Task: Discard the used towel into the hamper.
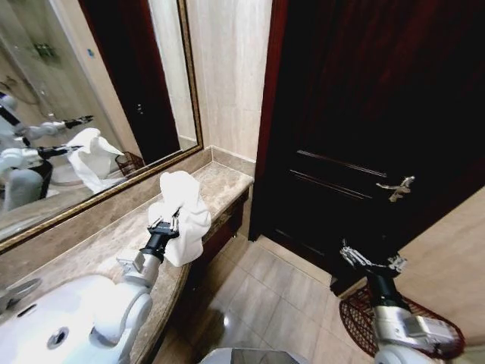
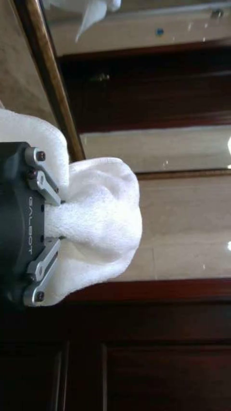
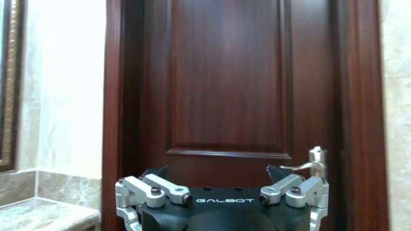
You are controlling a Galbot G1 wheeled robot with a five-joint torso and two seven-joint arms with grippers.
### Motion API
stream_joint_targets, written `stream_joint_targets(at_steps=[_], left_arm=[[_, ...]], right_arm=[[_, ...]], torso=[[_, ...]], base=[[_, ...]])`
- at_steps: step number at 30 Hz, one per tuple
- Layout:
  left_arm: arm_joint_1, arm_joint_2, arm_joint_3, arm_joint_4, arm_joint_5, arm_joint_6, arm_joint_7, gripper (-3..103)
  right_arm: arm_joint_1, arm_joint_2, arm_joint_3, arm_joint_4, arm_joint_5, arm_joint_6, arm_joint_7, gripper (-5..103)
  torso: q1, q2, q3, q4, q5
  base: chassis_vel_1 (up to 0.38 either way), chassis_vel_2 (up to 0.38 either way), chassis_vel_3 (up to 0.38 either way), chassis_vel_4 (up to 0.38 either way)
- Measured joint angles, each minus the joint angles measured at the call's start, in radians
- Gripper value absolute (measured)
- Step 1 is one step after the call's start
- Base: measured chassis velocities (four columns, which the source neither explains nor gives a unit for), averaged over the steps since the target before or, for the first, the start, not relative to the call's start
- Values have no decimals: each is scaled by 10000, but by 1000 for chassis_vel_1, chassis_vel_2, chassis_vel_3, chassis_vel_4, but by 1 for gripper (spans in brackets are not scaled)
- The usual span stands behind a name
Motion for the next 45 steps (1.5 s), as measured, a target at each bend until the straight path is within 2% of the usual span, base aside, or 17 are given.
stream_joint_targets(at_steps=[11, 45], left_arm=[[86, -42, 20, -14, 55, -52, -5, 7], [191, -87, 58, 17, 195, -191, 33, 7]], right_arm=[[-50, -18, 61, 14, 131, 24, 31, 100], [-94, -18, 150, 31, 279, 156, 66, 100]], torso=[[-2, 0, -1, 0, -2], [-3, 1, -2, -2, -2]], base=[[-85, -95, -86, -77], [-173, -174, -79, -81]])
